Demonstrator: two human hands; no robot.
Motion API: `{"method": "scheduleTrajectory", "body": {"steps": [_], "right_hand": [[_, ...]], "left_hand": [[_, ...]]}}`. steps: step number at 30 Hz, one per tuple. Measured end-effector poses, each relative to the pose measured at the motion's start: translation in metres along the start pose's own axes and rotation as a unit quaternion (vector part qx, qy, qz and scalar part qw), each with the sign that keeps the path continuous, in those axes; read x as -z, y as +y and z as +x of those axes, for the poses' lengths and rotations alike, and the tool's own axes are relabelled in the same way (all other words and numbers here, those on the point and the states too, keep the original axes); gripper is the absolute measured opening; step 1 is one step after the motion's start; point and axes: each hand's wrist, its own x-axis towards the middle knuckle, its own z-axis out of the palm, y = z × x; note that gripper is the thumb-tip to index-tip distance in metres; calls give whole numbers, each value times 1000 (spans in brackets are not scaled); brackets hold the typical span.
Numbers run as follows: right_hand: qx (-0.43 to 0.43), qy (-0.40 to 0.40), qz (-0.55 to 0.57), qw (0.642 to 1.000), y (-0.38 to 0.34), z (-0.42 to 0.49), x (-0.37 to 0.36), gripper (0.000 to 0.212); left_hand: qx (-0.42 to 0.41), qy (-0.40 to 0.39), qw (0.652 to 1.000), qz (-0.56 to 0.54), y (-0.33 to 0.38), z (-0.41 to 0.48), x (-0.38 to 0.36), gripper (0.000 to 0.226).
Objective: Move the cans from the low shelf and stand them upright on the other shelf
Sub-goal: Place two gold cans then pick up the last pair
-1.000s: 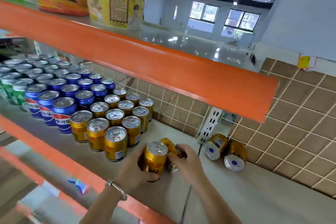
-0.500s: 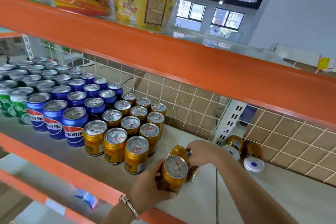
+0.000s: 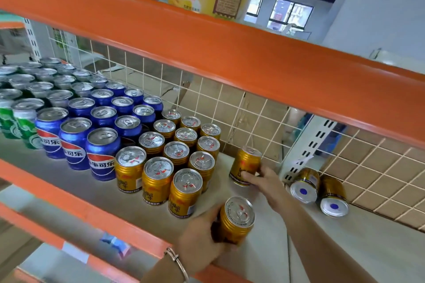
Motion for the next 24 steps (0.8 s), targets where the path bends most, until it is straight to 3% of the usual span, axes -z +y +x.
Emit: {"method": "scheduleTrajectory", "body": {"steps": [7,11,14,17,24], "right_hand": [[75,67,-162,982,-4,24,-31,60],[69,91,-111,987,-8,34,-36,82],[64,41,-75,994,-7,36,-37,64],[62,-24,-44,997,-10,33,-37,60],[27,-113,-85,990,-23,26,-35,87]], "left_hand": [[2,-17,1000,-12,-1,2,2,79],[10,-28,999,26,2,5,4,85],[9,-21,999,37,5,7,4,85],[5,-9,999,38,7,9,2,87],[24,-9,1000,10,6,16,-2,88]]}}
